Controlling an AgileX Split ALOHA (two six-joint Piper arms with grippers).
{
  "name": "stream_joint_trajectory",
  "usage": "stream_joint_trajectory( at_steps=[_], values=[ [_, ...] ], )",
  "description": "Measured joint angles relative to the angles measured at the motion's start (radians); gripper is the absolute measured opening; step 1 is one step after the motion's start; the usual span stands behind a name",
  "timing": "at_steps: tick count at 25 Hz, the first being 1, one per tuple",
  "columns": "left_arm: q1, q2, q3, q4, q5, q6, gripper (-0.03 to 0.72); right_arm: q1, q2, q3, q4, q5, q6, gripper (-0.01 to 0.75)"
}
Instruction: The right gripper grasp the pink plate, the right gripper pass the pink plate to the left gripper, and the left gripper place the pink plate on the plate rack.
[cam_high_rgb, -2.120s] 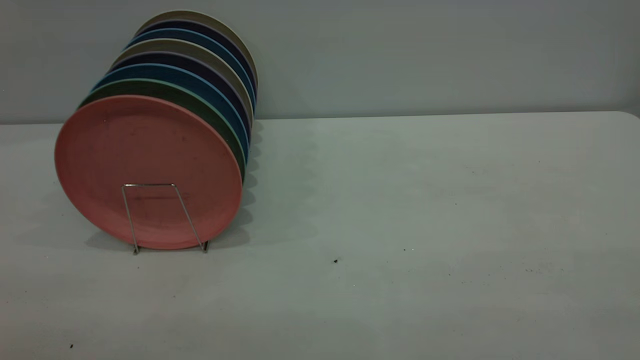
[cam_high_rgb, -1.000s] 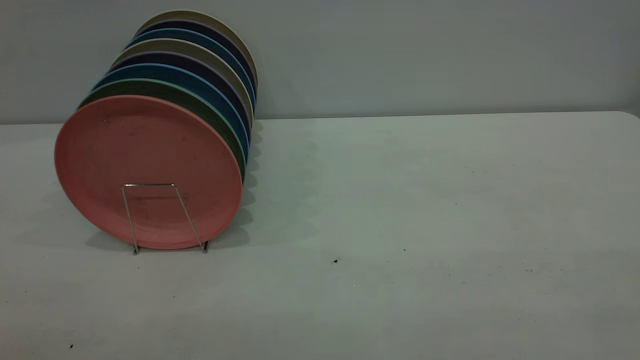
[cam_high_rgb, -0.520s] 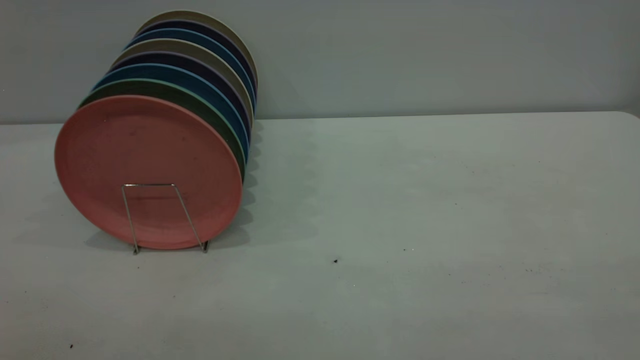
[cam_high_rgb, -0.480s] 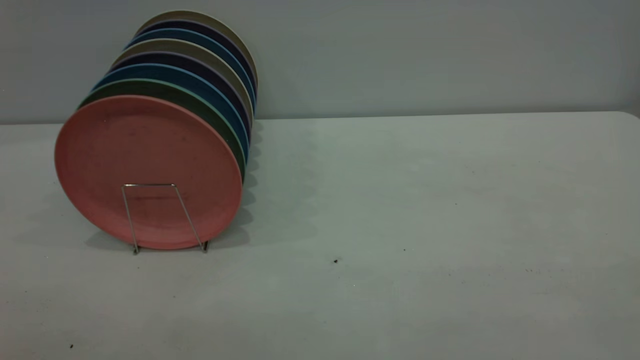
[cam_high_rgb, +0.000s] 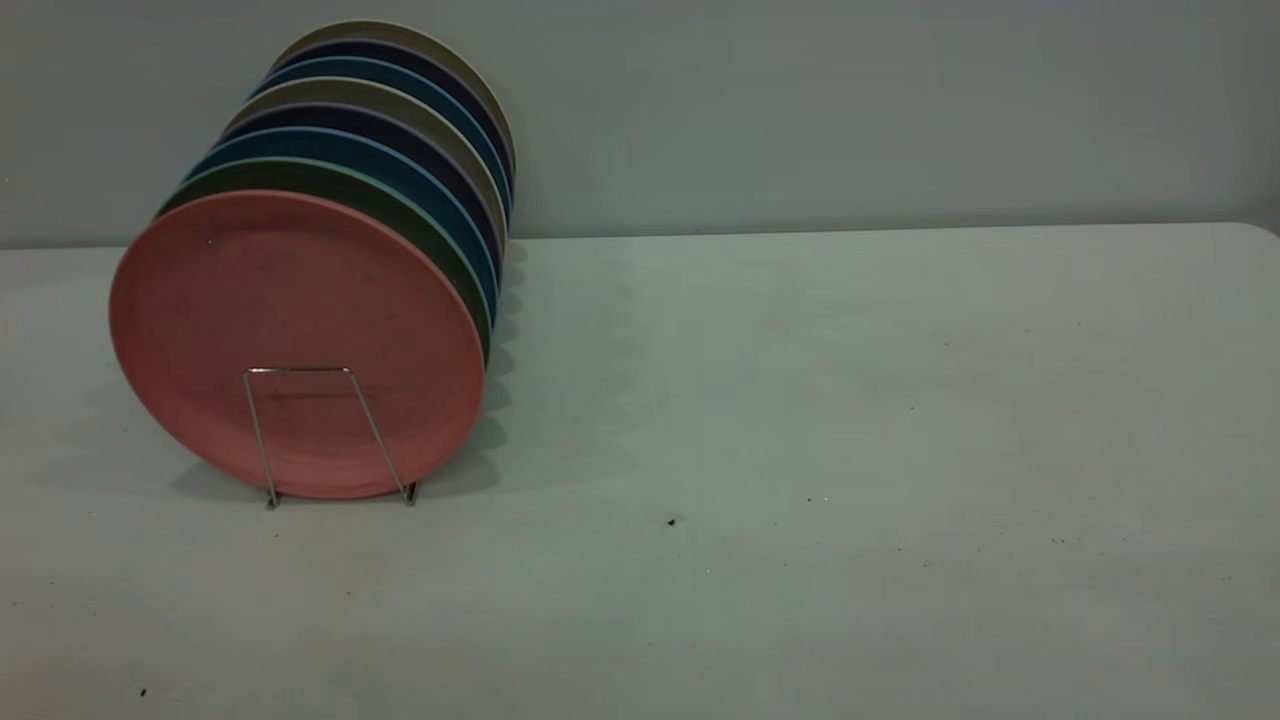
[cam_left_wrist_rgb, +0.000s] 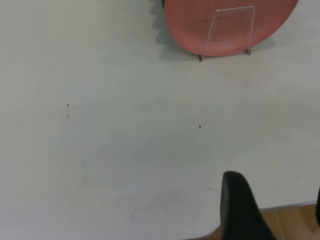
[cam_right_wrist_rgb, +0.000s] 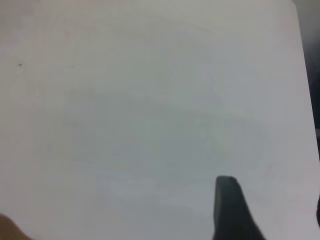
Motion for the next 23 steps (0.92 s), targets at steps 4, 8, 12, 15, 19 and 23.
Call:
stream_joint_trajectory(
  at_steps=[4, 8, 12, 15, 19, 23],
  values=[
    [0.0, 0.0, 0.0, -0.001, 0.0, -0.001, 0.4, 0.0, 0.0, 0.0, 0.0, 0.0, 0.0, 0.419],
    [0.0, 0.0, 0.0, -0.001, 0.0, -0.001, 0.4, 0.0, 0.0, 0.0, 0.0, 0.0, 0.0, 0.419],
    [0.0, 0.0, 0.0, -0.001, 0.0, -0.001, 0.4, 0.0, 0.0, 0.0, 0.0, 0.0, 0.008, 0.419],
    [0.0, 0.0, 0.0, -0.001, 0.0, -0.001, 0.4, 0.0, 0.0, 0.0, -0.014, 0.0, 0.037, 0.419],
    [0.0, 0.0, 0.0, -0.001, 0.0, -0.001, 0.4, 0.0, 0.0, 0.0, -0.048, 0.0, 0.098, 0.419],
    [0.0, 0.0, 0.0, -0.001, 0.0, -0.001, 0.4, 0.0, 0.0, 0.0, -0.056, 0.0, 0.109, 0.419]
  ],
)
